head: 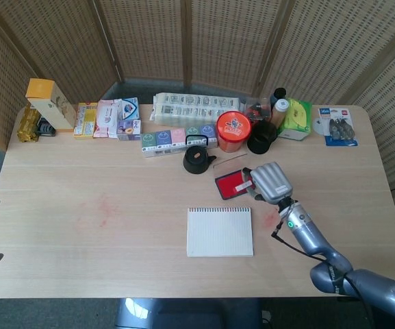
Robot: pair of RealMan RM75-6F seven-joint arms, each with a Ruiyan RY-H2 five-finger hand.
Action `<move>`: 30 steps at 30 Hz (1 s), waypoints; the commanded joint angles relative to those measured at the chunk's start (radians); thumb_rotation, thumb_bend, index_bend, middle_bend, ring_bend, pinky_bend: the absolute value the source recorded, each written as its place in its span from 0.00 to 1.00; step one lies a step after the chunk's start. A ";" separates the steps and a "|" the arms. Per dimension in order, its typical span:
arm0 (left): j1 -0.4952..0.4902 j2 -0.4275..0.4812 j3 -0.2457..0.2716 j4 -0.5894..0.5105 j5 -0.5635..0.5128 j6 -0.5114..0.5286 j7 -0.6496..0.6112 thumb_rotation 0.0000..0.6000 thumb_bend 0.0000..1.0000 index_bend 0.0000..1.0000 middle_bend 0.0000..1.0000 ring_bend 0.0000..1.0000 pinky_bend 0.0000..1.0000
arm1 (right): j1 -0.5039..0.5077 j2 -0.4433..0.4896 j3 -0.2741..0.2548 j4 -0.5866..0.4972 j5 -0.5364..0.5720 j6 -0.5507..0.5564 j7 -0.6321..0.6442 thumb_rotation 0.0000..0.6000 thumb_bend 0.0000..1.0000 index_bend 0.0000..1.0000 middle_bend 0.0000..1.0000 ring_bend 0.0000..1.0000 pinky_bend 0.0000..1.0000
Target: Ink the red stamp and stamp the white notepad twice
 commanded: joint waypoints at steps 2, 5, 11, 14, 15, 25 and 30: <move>-0.003 -0.002 0.002 0.005 0.000 -0.008 -0.003 1.00 0.00 0.00 0.00 0.00 0.01 | 0.058 -0.061 0.055 0.002 0.119 -0.065 -0.109 1.00 0.48 0.63 1.00 1.00 1.00; -0.008 -0.004 0.003 0.009 -0.002 -0.019 -0.007 1.00 0.00 0.00 0.00 0.00 0.01 | 0.082 -0.094 0.065 0.025 0.177 -0.092 -0.158 1.00 0.48 0.63 1.00 1.00 1.00; -0.012 -0.001 -0.002 0.016 -0.014 -0.027 -0.023 1.00 0.00 0.00 0.00 0.00 0.01 | 0.117 -0.157 0.066 0.082 0.252 -0.126 -0.215 1.00 0.49 0.63 1.00 1.00 1.00; -0.014 0.002 -0.003 0.019 -0.019 -0.032 -0.033 1.00 0.00 0.00 0.00 0.00 0.01 | 0.132 -0.191 0.062 0.120 0.277 -0.139 -0.230 1.00 0.49 0.63 1.00 1.00 1.00; -0.014 0.002 -0.003 0.019 -0.020 -0.033 -0.036 1.00 0.00 0.00 0.00 0.00 0.01 | 0.135 -0.199 0.061 0.128 0.278 -0.140 -0.229 1.00 0.49 0.63 1.00 1.00 1.00; -0.016 0.003 -0.003 0.023 -0.024 -0.037 -0.044 1.00 0.00 0.00 0.00 0.00 0.01 | 0.158 -0.239 0.047 0.216 0.269 -0.153 -0.207 1.00 0.49 0.63 1.00 1.00 1.00; -0.018 0.000 -0.004 0.024 -0.030 -0.043 -0.039 1.00 0.00 0.00 0.00 0.00 0.01 | 0.165 -0.246 0.045 0.253 0.275 -0.166 -0.199 1.00 0.49 0.63 1.00 1.00 1.00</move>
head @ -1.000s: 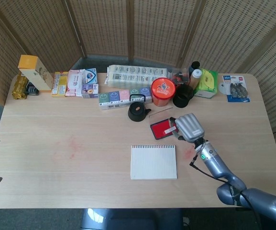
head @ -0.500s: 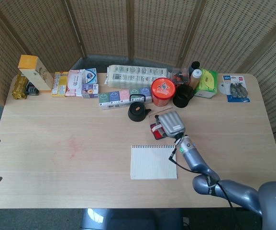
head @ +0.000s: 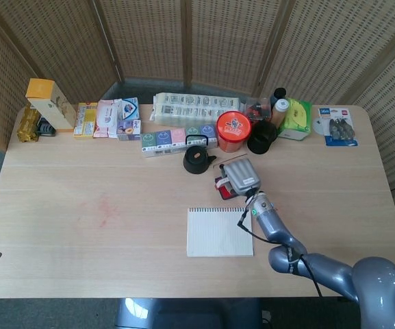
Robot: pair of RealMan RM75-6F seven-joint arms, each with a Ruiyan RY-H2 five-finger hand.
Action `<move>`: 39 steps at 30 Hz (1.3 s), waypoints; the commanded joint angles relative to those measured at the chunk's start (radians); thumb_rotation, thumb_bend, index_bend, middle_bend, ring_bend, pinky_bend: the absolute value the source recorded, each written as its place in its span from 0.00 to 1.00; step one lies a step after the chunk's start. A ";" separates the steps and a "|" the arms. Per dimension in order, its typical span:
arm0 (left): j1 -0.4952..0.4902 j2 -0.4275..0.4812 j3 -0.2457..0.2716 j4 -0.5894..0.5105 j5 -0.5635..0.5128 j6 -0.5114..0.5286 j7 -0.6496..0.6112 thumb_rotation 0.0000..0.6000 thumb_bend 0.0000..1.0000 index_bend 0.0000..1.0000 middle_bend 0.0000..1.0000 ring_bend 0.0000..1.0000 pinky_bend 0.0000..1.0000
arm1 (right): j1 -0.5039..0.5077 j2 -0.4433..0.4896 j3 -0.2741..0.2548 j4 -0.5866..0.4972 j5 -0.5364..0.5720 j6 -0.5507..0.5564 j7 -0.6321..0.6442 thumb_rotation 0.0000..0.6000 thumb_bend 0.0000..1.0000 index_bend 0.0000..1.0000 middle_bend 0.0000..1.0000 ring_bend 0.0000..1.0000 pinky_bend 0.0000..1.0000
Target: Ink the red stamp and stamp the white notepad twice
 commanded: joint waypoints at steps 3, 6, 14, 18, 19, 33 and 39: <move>-0.002 -0.002 -0.001 0.001 -0.007 -0.005 0.003 1.00 0.00 0.00 0.00 0.00 0.01 | 0.007 -0.007 -0.004 0.035 0.009 -0.019 0.005 1.00 0.49 0.63 1.00 1.00 1.00; -0.004 -0.004 -0.003 0.003 -0.015 -0.012 0.006 1.00 0.00 0.00 0.00 0.00 0.01 | 0.009 -0.013 -0.007 0.058 0.012 -0.030 0.013 1.00 0.49 0.63 1.00 1.00 1.00; -0.012 -0.011 -0.004 0.006 -0.027 -0.031 0.014 1.00 0.00 0.00 0.00 0.00 0.01 | 0.016 -0.051 -0.026 0.144 -0.023 -0.042 0.059 1.00 0.49 0.63 1.00 1.00 1.00; -0.014 -0.012 -0.007 0.009 -0.036 -0.036 0.015 1.00 0.00 0.00 0.00 0.00 0.01 | 0.020 -0.073 -0.028 0.180 -0.033 -0.051 0.088 1.00 0.49 0.63 1.00 1.00 1.00; -0.015 -0.013 -0.007 0.009 -0.038 -0.039 0.016 1.00 0.00 0.00 0.00 0.00 0.01 | 0.021 -0.078 -0.030 0.190 -0.037 -0.054 0.095 1.00 0.49 0.63 1.00 1.00 1.00; -0.016 -0.011 -0.006 0.009 -0.036 -0.041 0.008 1.00 0.00 0.00 0.00 0.00 0.01 | 0.024 -0.125 -0.033 0.283 -0.052 -0.071 0.137 1.00 0.49 0.63 1.00 1.00 1.00; -0.017 -0.011 -0.005 0.009 -0.035 -0.042 0.008 1.00 0.00 0.00 0.00 0.00 0.01 | 0.022 -0.128 -0.036 0.287 -0.064 -0.071 0.145 1.00 0.49 0.63 1.00 1.00 1.00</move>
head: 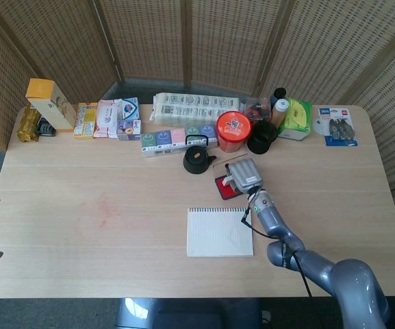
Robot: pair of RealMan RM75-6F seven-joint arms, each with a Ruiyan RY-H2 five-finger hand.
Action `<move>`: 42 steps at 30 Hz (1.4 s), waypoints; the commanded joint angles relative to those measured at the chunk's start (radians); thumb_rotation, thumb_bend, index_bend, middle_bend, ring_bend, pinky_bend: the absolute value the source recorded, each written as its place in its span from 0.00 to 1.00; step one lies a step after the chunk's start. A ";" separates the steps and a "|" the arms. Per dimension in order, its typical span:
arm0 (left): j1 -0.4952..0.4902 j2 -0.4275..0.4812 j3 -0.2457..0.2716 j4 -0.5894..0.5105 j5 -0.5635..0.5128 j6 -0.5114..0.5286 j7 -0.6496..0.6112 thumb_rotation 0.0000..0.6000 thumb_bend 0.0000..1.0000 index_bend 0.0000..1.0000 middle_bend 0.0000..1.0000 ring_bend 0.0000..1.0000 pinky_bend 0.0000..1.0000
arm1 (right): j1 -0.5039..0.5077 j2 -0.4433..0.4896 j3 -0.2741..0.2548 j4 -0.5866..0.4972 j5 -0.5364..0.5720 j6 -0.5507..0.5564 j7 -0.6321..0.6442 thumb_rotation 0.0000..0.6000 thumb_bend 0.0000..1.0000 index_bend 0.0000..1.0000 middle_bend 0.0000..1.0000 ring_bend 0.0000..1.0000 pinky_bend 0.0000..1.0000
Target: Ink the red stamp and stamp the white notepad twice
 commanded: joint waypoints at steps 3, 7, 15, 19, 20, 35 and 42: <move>0.000 0.000 0.001 0.000 0.002 0.001 0.000 1.00 0.00 0.00 0.00 0.00 0.01 | -0.003 -0.001 0.000 -0.005 -0.004 0.002 0.003 1.00 0.49 0.63 1.00 1.00 1.00; 0.000 0.000 0.001 0.000 0.001 0.000 -0.002 1.00 0.00 0.00 0.00 0.00 0.01 | -0.005 -0.003 0.000 -0.008 -0.007 0.008 -0.003 1.00 0.49 0.63 1.00 1.00 1.00; -0.002 0.000 0.002 0.003 0.003 -0.004 -0.006 1.00 0.00 0.00 0.00 0.00 0.01 | -0.006 0.031 0.016 -0.077 -0.008 0.038 -0.030 1.00 0.49 0.63 1.00 1.00 1.00; 0.000 0.001 0.004 0.002 0.010 0.002 -0.009 1.00 0.00 0.00 0.00 0.00 0.01 | -0.007 0.067 0.031 -0.151 -0.002 0.065 -0.067 1.00 0.49 0.63 1.00 1.00 1.00; 0.001 0.001 0.005 0.001 0.013 0.004 -0.009 1.00 0.00 0.00 0.00 0.00 0.01 | -0.008 0.080 0.036 -0.177 0.003 0.073 -0.081 1.00 0.49 0.63 1.00 1.00 1.00; 0.005 0.010 0.018 -0.006 0.053 0.021 -0.024 1.00 0.00 0.00 0.00 0.00 0.01 | -0.050 0.308 0.046 -0.669 0.139 0.186 -0.374 1.00 0.50 0.63 1.00 1.00 1.00; 0.009 0.012 0.025 -0.012 0.072 0.034 -0.023 1.00 0.00 0.00 0.00 0.00 0.01 | -0.073 0.375 0.011 -0.888 0.245 0.270 -0.515 1.00 0.50 0.64 1.00 1.00 1.00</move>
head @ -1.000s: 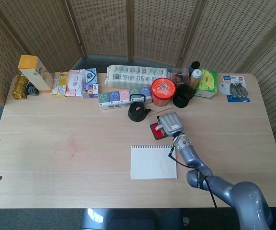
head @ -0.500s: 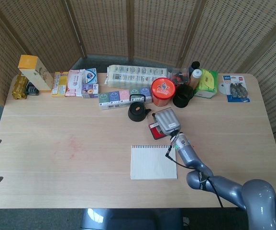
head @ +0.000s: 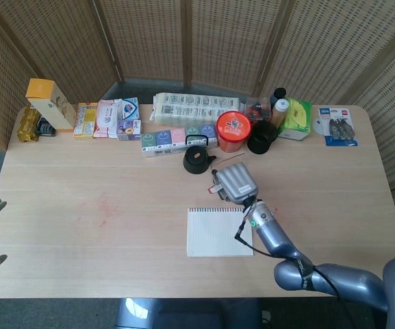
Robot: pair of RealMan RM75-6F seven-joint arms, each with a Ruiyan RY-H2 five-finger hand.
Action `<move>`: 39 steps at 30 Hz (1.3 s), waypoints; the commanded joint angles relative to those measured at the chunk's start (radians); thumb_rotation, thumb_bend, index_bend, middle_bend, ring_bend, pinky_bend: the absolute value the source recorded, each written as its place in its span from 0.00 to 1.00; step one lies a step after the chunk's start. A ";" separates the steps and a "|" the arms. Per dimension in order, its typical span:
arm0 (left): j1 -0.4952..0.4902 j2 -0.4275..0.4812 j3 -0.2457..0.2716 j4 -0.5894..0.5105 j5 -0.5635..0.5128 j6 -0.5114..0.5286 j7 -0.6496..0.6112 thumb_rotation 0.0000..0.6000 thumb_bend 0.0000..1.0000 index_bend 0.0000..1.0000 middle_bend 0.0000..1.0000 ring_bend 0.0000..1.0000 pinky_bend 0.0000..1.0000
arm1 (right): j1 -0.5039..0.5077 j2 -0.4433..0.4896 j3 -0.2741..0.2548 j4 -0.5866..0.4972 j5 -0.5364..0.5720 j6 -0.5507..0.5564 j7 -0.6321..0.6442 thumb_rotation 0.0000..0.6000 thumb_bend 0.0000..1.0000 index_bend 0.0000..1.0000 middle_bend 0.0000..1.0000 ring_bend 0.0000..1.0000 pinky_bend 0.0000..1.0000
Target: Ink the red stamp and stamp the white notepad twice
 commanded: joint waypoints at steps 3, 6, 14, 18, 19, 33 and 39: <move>0.001 0.000 0.004 -0.002 0.007 0.002 0.002 1.00 0.00 0.00 0.00 0.00 0.01 | -0.026 0.059 -0.050 -0.159 0.084 0.080 -0.112 1.00 0.50 0.64 1.00 1.00 1.00; 0.001 0.000 0.005 -0.004 0.010 0.003 0.006 1.00 0.00 0.00 0.00 0.00 0.01 | -0.032 0.056 -0.078 -0.189 0.094 0.095 -0.132 1.00 0.51 0.64 1.00 1.00 1.00; -0.002 -0.003 0.007 -0.004 0.005 -0.004 0.016 1.00 0.00 0.00 0.00 0.00 0.01 | -0.033 0.012 -0.142 -0.172 0.117 0.104 -0.164 1.00 0.51 0.65 1.00 1.00 1.00; -0.004 -0.005 0.006 -0.003 -0.001 -0.010 0.019 1.00 0.00 0.00 0.00 0.00 0.01 | -0.036 -0.008 -0.164 -0.132 0.129 0.095 -0.160 1.00 0.51 0.65 1.00 1.00 1.00; -0.004 -0.005 0.006 -0.003 -0.002 -0.011 0.020 1.00 0.00 0.00 0.00 0.00 0.01 | -0.037 -0.011 -0.167 -0.124 0.129 0.093 -0.157 1.00 0.51 0.65 1.00 1.00 1.00; -0.009 -0.011 0.007 -0.007 -0.014 -0.024 0.041 1.00 0.00 0.00 0.00 0.00 0.01 | -0.049 -0.047 -0.208 -0.013 0.130 0.058 -0.118 1.00 0.51 0.66 1.00 1.00 1.00; -0.012 -0.012 0.007 -0.006 -0.018 -0.030 0.043 1.00 0.00 0.00 0.00 0.00 0.01 | -0.050 -0.065 -0.211 0.018 0.125 0.048 -0.103 1.00 0.52 0.68 1.00 1.00 1.00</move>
